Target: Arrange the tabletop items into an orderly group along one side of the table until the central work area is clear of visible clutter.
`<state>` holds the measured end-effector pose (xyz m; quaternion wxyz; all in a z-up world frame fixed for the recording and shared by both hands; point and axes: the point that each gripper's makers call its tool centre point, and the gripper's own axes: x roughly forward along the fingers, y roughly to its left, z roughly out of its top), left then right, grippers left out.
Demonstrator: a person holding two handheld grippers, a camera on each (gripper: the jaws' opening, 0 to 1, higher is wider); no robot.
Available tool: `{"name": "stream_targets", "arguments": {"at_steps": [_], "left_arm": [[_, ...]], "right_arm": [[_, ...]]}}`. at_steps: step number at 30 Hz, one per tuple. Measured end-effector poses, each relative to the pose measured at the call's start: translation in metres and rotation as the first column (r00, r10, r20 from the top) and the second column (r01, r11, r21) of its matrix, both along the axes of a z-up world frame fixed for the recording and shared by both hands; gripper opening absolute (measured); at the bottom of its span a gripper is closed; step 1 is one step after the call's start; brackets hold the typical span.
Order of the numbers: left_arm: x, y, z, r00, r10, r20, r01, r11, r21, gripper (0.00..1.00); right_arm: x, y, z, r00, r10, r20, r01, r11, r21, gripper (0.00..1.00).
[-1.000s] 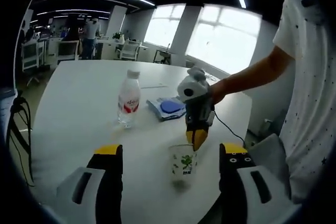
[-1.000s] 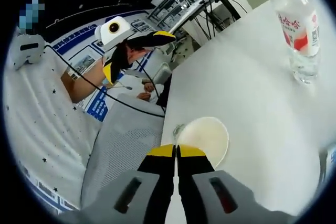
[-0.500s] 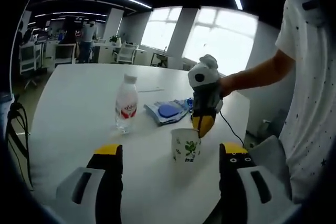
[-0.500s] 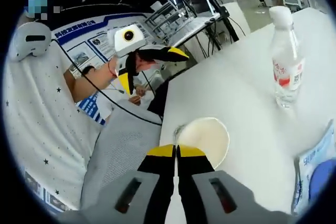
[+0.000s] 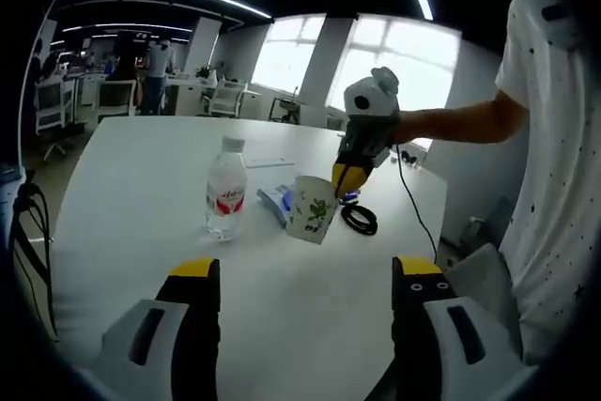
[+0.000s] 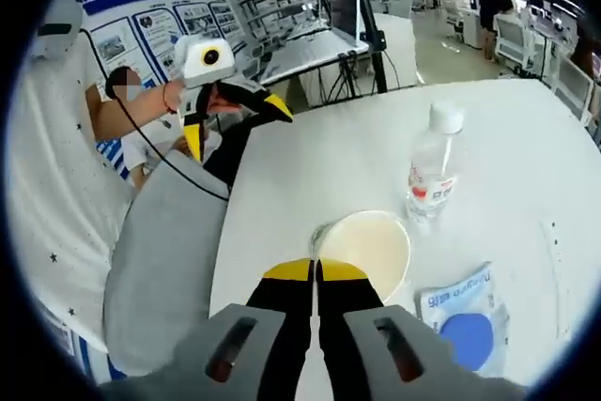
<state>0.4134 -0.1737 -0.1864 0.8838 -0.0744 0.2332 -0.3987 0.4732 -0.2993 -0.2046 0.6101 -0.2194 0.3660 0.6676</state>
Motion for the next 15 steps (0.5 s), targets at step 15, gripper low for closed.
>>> {"name": "stream_targets", "arguments": {"at_steps": [15], "left_arm": [[-0.001,0.0,-0.003,1.0,0.001,0.0,-0.001,1.0,-0.006,0.75]], "right_arm": [[0.056,-0.005,-0.01,0.967,0.079,0.242,-0.04,0.987,-0.158,0.0]]}}
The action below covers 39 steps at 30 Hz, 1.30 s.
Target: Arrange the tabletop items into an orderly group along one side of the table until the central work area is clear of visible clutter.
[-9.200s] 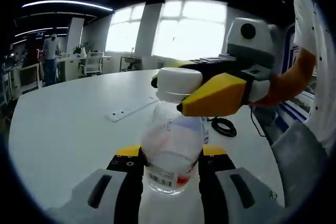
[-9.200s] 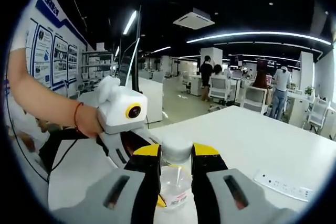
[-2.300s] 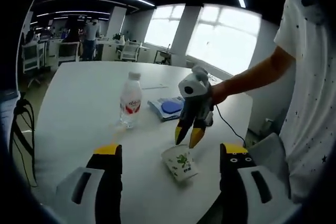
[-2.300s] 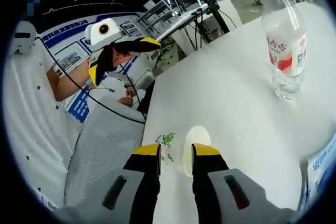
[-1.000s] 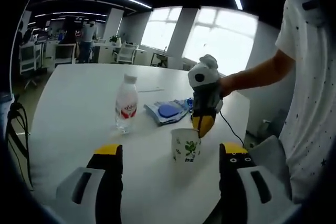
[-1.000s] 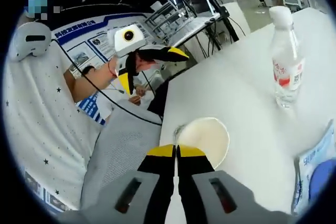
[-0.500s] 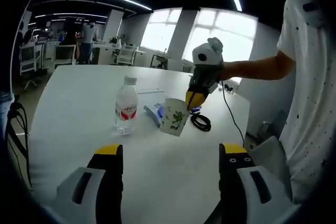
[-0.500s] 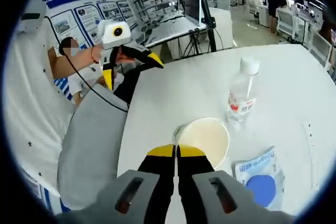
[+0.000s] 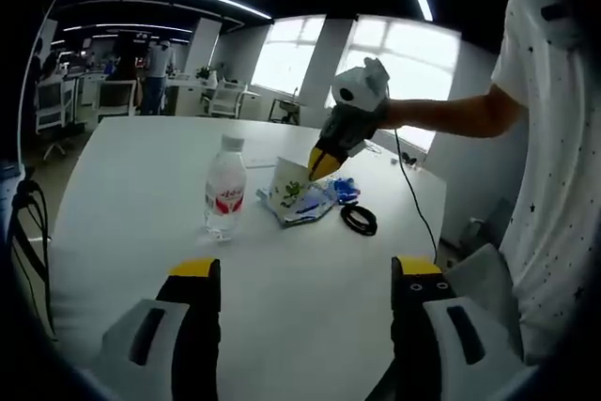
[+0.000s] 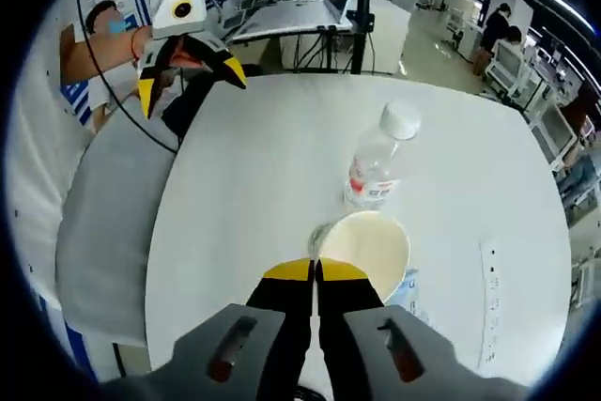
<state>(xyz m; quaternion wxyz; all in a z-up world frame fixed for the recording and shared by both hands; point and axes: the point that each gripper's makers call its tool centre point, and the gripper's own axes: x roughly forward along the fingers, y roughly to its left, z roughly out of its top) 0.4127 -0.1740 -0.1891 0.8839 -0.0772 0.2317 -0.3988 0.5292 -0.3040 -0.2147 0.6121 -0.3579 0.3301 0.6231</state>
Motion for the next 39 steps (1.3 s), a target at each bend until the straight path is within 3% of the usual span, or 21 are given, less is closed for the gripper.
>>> {"name": "stream_targets", "arguments": {"at_steps": [6,14,24,32,39], "left_arm": [[0.001,0.001,-0.001,1.0,0.005,0.0,-0.005,1.0,-0.007,0.75],[0.003,0.002,-0.003,1.0,0.01,-0.004,-0.01,1.0,-0.015,0.75],[0.007,0.0,-0.005,1.0,0.004,-0.011,-0.004,1.0,-0.024,0.74],[0.01,-0.002,-0.006,1.0,0.002,-0.014,-0.003,1.0,-0.027,0.74],[0.01,-0.002,-0.007,1.0,0.003,-0.019,-0.003,1.0,-0.03,0.74]], "right_arm": [[0.017,0.001,-0.01,0.997,0.052,0.066,-0.047,0.997,-0.064,0.0],[0.03,0.005,-0.021,0.989,0.105,0.106,-0.093,0.989,-0.114,0.0],[0.043,0.008,-0.04,0.955,0.233,0.184,-0.192,0.957,-0.215,0.0],[0.047,0.009,-0.051,0.936,0.296,0.19,-0.243,0.935,-0.258,0.0],[0.046,0.01,-0.059,0.932,0.32,0.171,-0.268,0.925,-0.269,0.0]]}}
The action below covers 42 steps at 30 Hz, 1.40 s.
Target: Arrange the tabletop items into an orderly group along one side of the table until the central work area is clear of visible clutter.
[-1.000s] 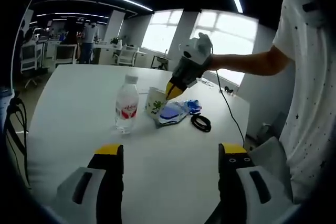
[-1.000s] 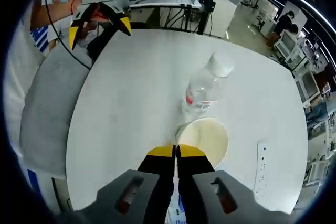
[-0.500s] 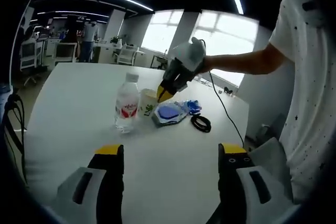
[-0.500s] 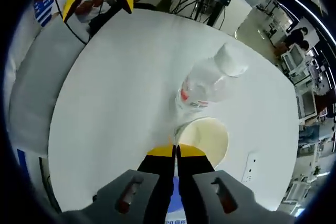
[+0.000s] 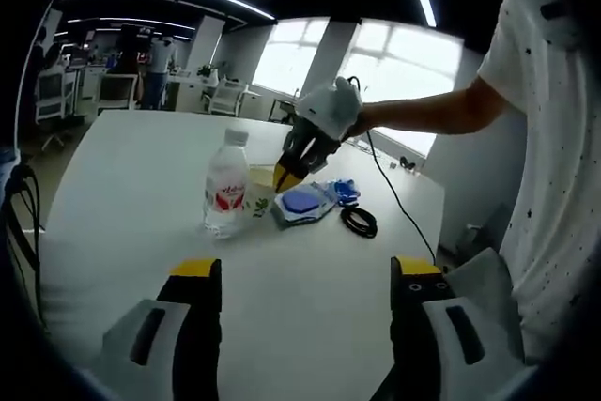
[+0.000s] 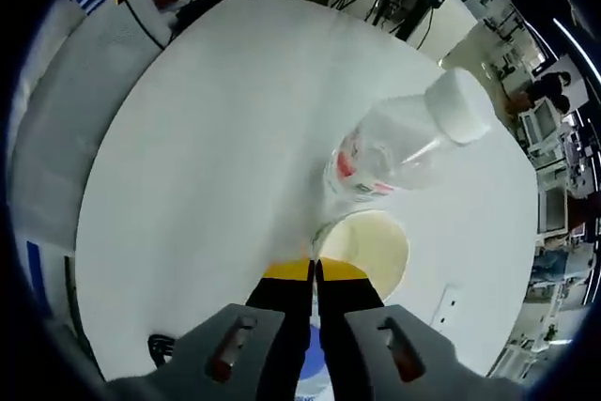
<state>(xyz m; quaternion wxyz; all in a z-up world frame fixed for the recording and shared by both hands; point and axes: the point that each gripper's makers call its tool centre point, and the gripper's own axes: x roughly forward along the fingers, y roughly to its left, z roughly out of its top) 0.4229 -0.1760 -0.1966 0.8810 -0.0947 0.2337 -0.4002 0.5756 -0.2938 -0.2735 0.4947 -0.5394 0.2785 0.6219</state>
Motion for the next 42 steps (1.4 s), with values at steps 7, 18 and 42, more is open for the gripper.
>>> {"name": "stream_targets", "arguments": {"at_steps": [7,18,42], "left_arm": [[0.001,0.0,0.0,1.0,0.004,-0.001,-0.004,1.0,-0.006,0.74],[0.004,0.0,-0.001,1.0,0.007,-0.003,-0.007,1.0,-0.011,0.73],[0.002,-0.003,-0.003,1.0,0.006,-0.006,-0.006,1.0,-0.012,0.73]], "right_arm": [[0.0,-0.001,-0.004,1.0,0.014,-0.004,-0.014,1.0,-0.009,0.0],[0.0,-0.002,-0.01,1.0,0.012,-0.012,-0.012,1.0,-0.019,0.0],[-0.001,-0.004,-0.009,1.0,-0.001,-0.006,0.001,1.0,0.008,0.13]]}}
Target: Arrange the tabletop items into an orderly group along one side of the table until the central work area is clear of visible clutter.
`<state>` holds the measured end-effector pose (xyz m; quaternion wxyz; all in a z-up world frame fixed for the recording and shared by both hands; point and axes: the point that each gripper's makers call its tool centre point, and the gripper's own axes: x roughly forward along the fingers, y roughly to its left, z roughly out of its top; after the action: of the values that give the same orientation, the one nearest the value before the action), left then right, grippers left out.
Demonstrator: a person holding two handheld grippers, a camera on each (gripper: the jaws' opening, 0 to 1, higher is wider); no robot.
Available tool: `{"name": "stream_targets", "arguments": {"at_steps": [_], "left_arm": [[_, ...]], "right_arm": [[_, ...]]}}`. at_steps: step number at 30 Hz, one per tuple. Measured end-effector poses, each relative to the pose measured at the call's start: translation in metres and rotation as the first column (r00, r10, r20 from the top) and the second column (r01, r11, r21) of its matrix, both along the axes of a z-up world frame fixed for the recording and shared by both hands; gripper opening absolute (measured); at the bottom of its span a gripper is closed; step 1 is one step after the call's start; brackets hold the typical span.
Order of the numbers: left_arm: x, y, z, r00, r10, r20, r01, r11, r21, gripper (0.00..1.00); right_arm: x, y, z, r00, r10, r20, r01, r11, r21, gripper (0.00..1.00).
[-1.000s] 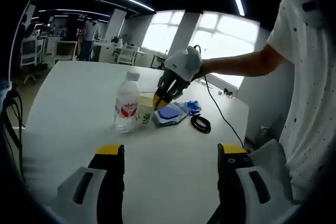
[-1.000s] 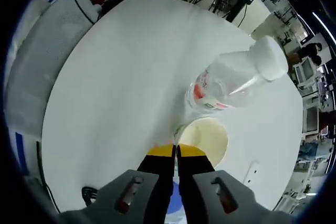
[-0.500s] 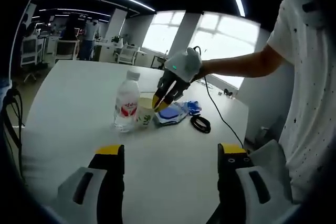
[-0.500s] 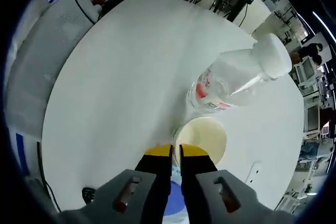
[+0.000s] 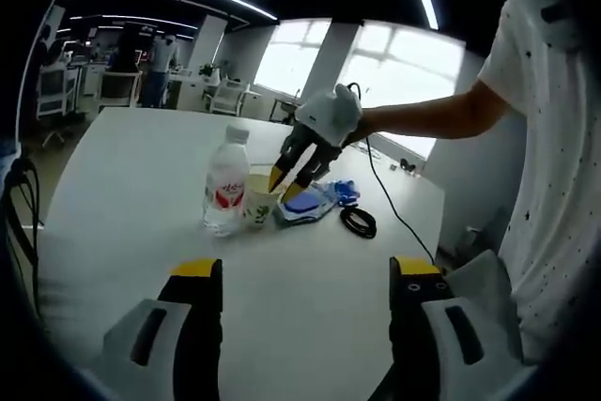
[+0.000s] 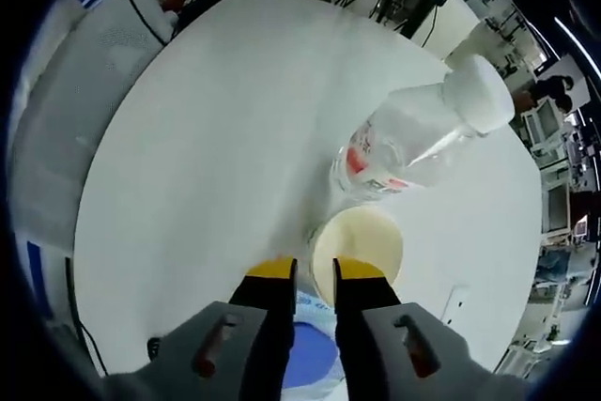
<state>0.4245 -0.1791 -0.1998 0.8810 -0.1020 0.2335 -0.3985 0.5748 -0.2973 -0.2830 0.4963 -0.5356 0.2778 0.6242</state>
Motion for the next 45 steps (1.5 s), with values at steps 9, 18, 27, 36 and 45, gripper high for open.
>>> {"name": "stream_targets", "arguments": {"at_steps": [9,18,27,36,45], "left_arm": [[0.001,-0.001,0.002,1.0,-0.004,0.004,0.004,1.0,0.003,0.73],[0.0,-0.002,0.005,1.0,-0.009,0.01,0.009,1.0,0.009,0.74],[-0.001,-0.004,0.01,1.0,-0.018,0.018,0.018,1.0,0.013,0.74],[-0.002,-0.007,0.015,0.999,-0.03,0.026,0.029,0.999,0.024,0.74],[-0.002,-0.012,0.02,0.998,-0.048,0.034,0.047,0.998,0.031,0.74]], "right_arm": [[0.001,0.001,0.004,1.0,-0.013,0.005,0.013,1.0,0.023,0.18],[0.0,0.003,0.011,1.0,-0.024,0.017,0.023,0.998,0.052,0.24],[-0.002,0.003,0.019,0.999,-0.042,0.027,0.04,0.996,0.078,0.29],[-0.004,0.001,0.025,0.996,-0.082,0.036,0.077,0.991,0.113,0.34],[-0.005,-0.005,0.034,0.989,-0.144,0.03,0.137,0.977,0.162,0.4]]}}
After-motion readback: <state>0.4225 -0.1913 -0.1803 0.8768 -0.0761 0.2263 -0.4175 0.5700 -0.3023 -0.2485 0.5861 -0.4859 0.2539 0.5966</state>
